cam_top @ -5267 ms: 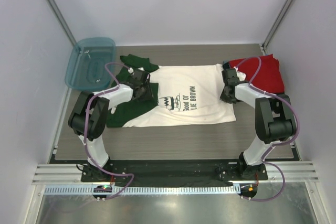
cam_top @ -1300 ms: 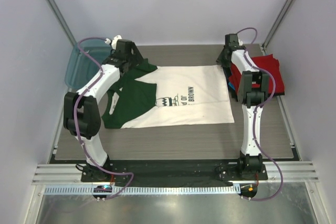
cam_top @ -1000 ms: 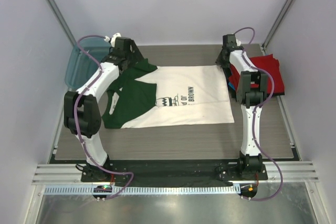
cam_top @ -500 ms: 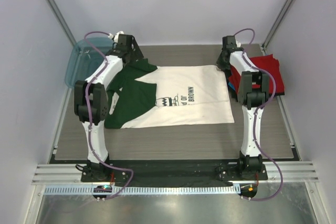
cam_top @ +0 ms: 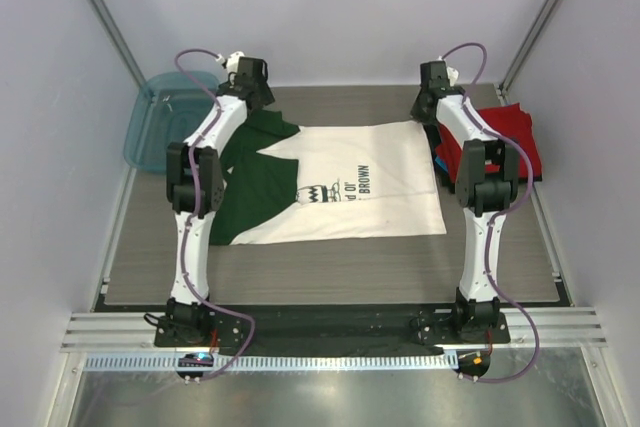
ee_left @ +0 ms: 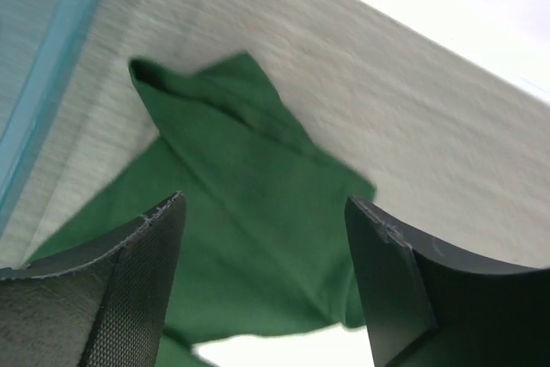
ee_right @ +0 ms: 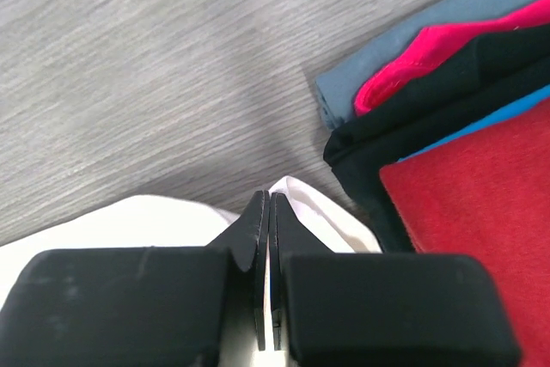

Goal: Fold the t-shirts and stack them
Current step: Fold the tshirt

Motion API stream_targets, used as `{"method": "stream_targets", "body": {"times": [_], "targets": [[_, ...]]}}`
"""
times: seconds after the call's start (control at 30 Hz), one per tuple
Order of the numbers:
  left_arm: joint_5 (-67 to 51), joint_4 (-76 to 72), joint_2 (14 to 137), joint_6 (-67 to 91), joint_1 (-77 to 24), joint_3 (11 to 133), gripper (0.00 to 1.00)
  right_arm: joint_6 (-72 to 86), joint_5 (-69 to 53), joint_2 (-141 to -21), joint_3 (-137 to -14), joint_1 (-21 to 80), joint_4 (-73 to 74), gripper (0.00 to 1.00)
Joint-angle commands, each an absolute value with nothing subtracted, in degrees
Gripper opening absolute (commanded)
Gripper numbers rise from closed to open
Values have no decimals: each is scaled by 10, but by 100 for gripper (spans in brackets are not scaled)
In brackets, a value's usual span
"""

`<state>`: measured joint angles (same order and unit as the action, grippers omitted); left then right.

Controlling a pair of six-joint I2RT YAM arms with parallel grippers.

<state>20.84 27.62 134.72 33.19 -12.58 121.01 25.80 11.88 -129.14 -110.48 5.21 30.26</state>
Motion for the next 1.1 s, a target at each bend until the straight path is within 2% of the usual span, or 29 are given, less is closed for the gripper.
{"method": "stream_targets", "body": {"times": [0.0,0.17,0.27,0.37,0.67,0.73,0.8,0.87,1.0,1.07], "targets": [[290,300,1381,359,-124,1274,75,255,118,-1258,-1094,55,280,1],[316,276,1399,394,-120,1281,75,256,113,-1259,-1092,56,279,1],[286,279,1416,437,-105,1288,75,257,108,-1259,-1092,56,277,1],[234,278,1435,490,-84,1295,70,257,103,-1260,-1092,55,276,1],[276,272,1489,497,-82,1327,69,256,95,-1264,-1091,55,273,1],[277,281,1500,496,-82,1346,65,257,97,-1263,-1091,56,273,1],[273,282,1505,497,-81,1349,52,258,98,-1262,-1092,55,273,1],[278,280,1498,497,-81,1347,45,258,98,-1262,-1091,56,273,1],[291,261,1475,490,-82,1326,39,255,100,-1259,-1090,55,272,1],[300,255,1468,484,-81,1324,33,256,100,-1259,-1090,55,272,1]]}}
